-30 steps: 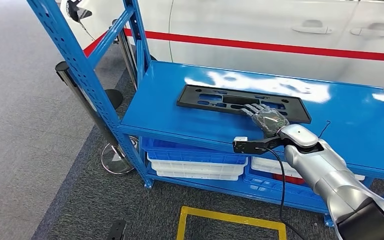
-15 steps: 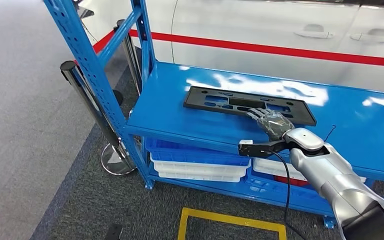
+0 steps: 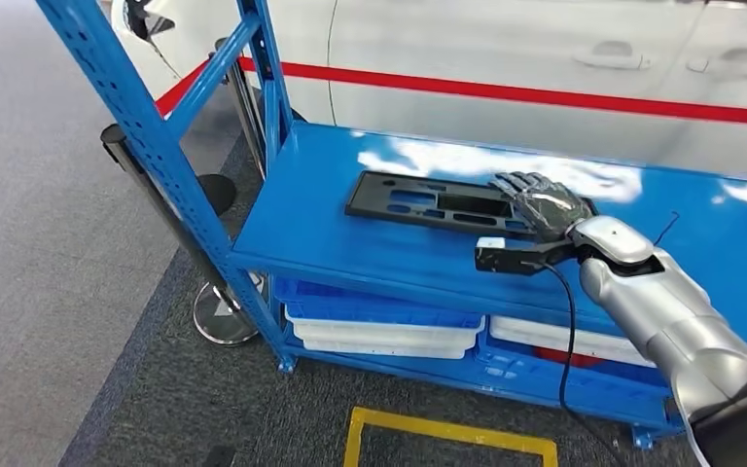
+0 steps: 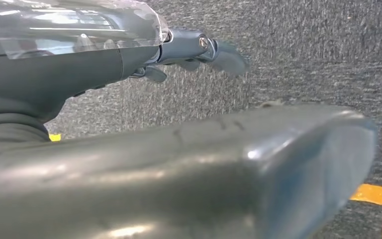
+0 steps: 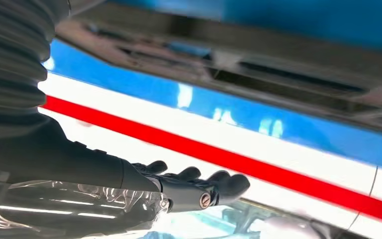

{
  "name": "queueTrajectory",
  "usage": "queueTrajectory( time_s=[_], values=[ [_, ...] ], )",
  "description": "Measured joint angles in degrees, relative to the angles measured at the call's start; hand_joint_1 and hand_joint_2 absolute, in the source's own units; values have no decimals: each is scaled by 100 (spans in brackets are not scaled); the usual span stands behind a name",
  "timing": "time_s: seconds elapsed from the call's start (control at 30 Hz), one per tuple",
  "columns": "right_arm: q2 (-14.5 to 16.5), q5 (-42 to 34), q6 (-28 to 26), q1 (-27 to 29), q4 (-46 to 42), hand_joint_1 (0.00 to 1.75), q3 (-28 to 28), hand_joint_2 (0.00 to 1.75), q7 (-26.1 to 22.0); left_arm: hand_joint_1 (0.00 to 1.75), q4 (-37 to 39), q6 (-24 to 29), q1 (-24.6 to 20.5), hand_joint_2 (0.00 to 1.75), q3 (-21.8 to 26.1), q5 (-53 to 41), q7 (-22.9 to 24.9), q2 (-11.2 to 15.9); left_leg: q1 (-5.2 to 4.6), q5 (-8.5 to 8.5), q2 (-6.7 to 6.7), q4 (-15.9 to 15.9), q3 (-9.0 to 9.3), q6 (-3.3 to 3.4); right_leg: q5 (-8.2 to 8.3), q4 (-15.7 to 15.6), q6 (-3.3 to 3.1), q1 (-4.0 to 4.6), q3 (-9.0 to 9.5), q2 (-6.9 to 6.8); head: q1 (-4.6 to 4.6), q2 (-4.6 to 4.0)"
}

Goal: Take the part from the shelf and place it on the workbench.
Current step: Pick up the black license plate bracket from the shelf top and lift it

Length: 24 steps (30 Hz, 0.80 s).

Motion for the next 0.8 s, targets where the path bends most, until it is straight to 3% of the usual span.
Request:
queueTrajectory(
  time_s=[0.17, 0.33, 0.63, 0.8],
  values=[
    [-10, -5, -40, 18, -150, 0, 23, 175, 67, 0, 4, -11, -18, 0, 0, 9, 7, 6, 0, -6, 6, -79, 51, 5, -32, -3, -46, 4, 6, 27, -2, 0],
    [-22, 40, -12, 92, -162, 0, 67, 175, 127, 0, 6, -27, -20, 0, 0, 9, 34, 5, 0, -13, 8, -115, 63, -31, -35, -2, -63, 9, 10, 25, -1, 0],
    [-182, -155, 104, 104, -210, 0, 78, 175, 33, 0, 6, -105, -18, 0, 0, 14, 1, 4, -1, -7, 9, -97, 68, -52, -16, -3, -51, -3, 45, 18, -1, 0],
    [-85, -66, 73, 293, -202, 0, 98, 175, 95, 0, 6, -112, -19, 0, 1, 49, -2, 1, -1, -7, 8, -88, 70, -51, -13, -8, -44, -7, 59, 14, -1, 0]
  ],
)
